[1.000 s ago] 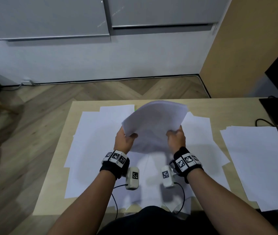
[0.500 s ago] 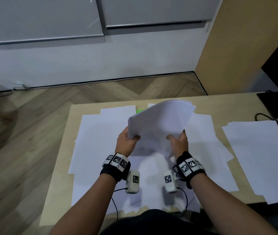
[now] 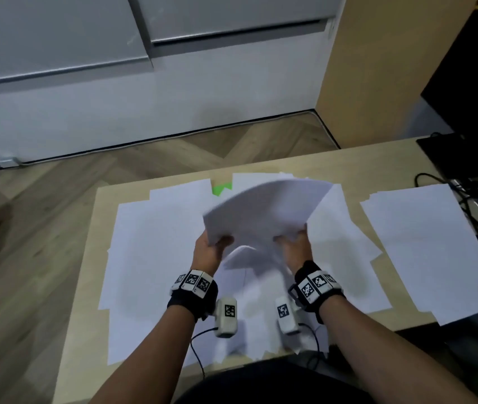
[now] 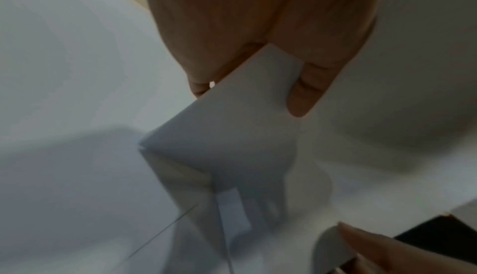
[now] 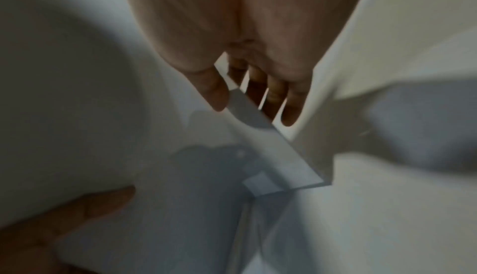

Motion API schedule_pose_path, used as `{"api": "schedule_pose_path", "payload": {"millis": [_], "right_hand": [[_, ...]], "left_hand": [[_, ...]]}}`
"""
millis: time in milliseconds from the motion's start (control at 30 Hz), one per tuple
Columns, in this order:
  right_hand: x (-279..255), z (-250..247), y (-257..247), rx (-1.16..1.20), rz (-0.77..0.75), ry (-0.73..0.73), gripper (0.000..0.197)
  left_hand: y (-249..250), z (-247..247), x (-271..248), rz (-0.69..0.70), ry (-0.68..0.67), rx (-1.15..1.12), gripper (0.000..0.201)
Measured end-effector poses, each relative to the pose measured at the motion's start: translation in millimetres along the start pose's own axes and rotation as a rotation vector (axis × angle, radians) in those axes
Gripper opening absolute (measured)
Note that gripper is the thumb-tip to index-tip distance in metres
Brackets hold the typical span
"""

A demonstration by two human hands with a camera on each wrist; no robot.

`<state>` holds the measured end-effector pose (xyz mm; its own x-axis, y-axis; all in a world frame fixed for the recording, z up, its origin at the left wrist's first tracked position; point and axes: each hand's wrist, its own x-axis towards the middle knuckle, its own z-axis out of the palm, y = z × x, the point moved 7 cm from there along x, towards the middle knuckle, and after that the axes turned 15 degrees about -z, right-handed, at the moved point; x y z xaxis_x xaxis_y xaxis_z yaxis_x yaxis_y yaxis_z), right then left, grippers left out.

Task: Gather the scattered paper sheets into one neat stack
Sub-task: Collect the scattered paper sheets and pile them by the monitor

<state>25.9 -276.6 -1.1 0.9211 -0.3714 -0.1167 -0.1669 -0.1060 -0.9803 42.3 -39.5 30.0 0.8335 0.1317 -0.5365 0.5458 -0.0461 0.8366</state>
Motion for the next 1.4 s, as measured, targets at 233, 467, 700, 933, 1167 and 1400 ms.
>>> {"api": "schedule_pose_path", "payload": {"millis": [233, 467, 700, 933, 1167, 1400], "right_hand": [[30.7, -63.7, 16.2, -0.127, -0.073, -0.127, 0.007], [68.0, -180.6, 35.4, -0.303, -0.054, 0.073, 0.036], [94.0, -330.1, 91.3, -0.526, 0.008, 0.216, 0.039], [95.6, -428.3, 126.9, -0.772, 0.193, 0.281, 0.037], [95.0, -458.9, 140.6, -0.645, 0.151, 0.439, 0.033], [106.4, -454.3, 113.8, -0.805, -0.006, 0.465, 0.047]], "left_hand": [[2.3, 53.7, -4.9, -0.062, 0.092, 0.059, 0.015], [10.6, 202.4, -16.5, -0.203, -0.022, -0.057, 0.014], [-50.3, 349.2, -3.0, -0.326, -0.210, 0.227, 0.028], [-78.1, 437.0, -11.5, -0.212, -0.339, 0.861, 0.035], [-85.8, 459.7, -18.4, -0.256, -0.312, 0.683, 0.067], [-80.9, 469.1, -28.6, -0.019, -0.394, 0.995, 0.047]]}}
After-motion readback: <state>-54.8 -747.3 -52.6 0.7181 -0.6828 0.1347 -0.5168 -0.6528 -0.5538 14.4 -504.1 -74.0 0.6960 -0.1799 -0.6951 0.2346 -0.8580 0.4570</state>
